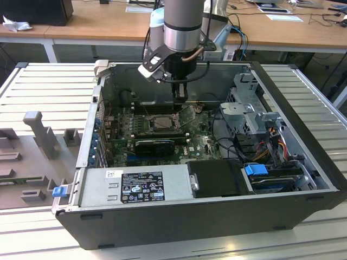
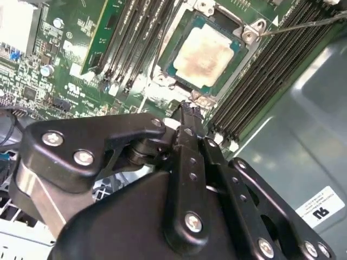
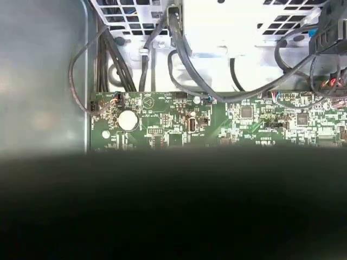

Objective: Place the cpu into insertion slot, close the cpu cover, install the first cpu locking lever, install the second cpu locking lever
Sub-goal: 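Close the cpu cover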

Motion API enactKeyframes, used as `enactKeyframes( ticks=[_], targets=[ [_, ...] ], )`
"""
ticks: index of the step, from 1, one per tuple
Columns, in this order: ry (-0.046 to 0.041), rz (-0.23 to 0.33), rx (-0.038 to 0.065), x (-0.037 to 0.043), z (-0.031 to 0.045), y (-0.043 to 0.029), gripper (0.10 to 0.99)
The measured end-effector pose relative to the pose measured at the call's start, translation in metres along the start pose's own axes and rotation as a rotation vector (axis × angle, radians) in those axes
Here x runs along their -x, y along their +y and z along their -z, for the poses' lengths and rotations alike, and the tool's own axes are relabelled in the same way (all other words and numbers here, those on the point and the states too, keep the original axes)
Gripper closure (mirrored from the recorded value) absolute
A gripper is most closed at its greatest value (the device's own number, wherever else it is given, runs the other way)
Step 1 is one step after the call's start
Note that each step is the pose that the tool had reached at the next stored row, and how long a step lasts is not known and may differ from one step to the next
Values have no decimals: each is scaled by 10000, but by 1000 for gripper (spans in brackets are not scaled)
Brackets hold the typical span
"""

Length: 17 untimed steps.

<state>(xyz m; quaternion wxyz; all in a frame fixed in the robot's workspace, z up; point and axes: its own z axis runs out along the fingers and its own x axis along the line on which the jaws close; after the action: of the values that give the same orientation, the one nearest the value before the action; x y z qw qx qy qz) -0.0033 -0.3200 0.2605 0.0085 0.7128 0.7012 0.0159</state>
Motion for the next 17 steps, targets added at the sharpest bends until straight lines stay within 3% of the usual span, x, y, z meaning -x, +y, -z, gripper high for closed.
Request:
enactKeyframes(
  ticks=[2, 6, 14, 17],
  targets=[
    [-4, -1, -45, -1, -1, 55, 980],
    [-1, -2, -69, -6, -8, 229, 980],
    [50, 4, -155, -8, -13, 395, 980],
    [50, 40, -197, -13, -20, 552, 980]
  ],
)
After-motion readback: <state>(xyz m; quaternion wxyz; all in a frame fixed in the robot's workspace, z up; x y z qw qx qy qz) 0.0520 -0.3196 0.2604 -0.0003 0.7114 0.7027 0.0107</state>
